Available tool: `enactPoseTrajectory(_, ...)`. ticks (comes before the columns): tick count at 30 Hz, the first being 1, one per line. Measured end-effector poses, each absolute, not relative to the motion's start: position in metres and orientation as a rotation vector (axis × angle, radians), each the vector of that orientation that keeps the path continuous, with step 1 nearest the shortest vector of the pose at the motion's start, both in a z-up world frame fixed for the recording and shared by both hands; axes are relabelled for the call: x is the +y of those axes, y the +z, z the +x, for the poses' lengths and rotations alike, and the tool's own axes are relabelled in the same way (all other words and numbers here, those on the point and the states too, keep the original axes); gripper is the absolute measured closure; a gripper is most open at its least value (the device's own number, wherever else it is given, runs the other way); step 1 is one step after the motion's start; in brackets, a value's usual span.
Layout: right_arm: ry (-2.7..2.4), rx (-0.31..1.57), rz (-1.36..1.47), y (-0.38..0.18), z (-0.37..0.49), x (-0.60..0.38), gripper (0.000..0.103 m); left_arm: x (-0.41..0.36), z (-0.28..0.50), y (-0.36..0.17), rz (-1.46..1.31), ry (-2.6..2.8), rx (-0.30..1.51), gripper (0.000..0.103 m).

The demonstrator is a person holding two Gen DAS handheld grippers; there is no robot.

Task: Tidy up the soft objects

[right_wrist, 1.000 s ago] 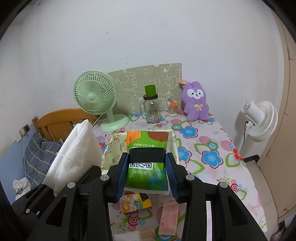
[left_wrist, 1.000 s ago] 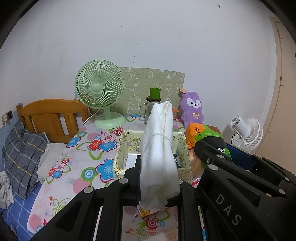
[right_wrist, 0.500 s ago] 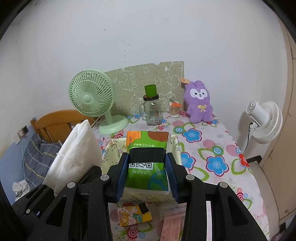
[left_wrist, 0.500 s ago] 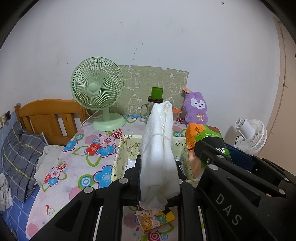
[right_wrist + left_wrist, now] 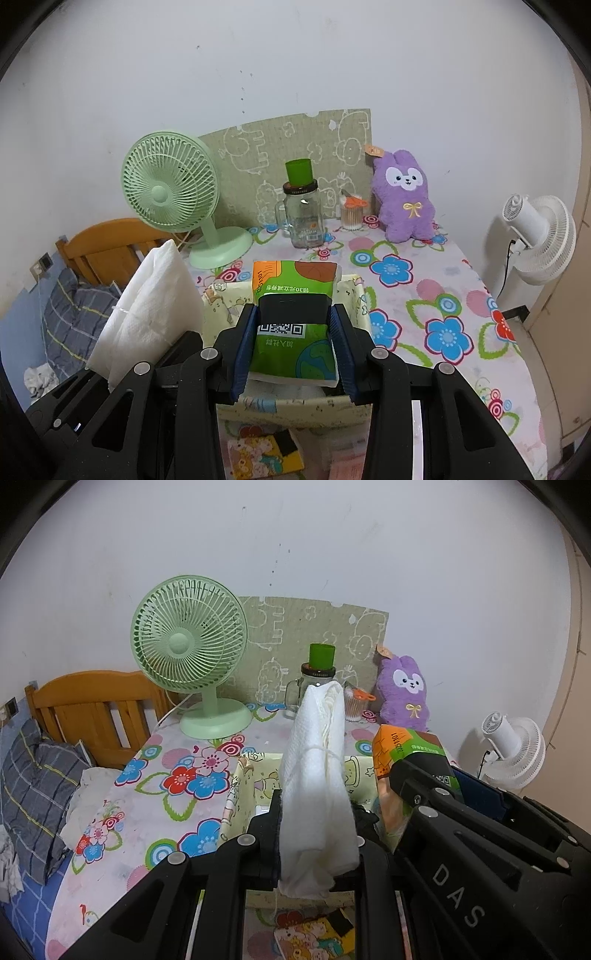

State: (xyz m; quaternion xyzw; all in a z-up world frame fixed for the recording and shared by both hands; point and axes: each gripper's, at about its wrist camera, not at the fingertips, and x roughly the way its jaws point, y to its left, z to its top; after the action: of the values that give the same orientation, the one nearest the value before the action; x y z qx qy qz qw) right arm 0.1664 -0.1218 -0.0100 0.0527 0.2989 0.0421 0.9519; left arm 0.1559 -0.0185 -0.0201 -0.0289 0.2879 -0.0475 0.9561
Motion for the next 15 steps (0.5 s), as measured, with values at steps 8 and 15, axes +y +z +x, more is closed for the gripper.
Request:
enactPoseTrajectory(8,0.101,0.624,0.129,-0.024,0.19,-0.124,0.06,-0.019,0.179,-0.034,-0.066,-0.092,0.62,0.089)
enactPoseTrajectory(15,0.099,0.655,0.124,-0.042,0.211,-0.123,0.06,-0.02,0.201,-0.052,-0.063,-0.078,0.677,0.085)
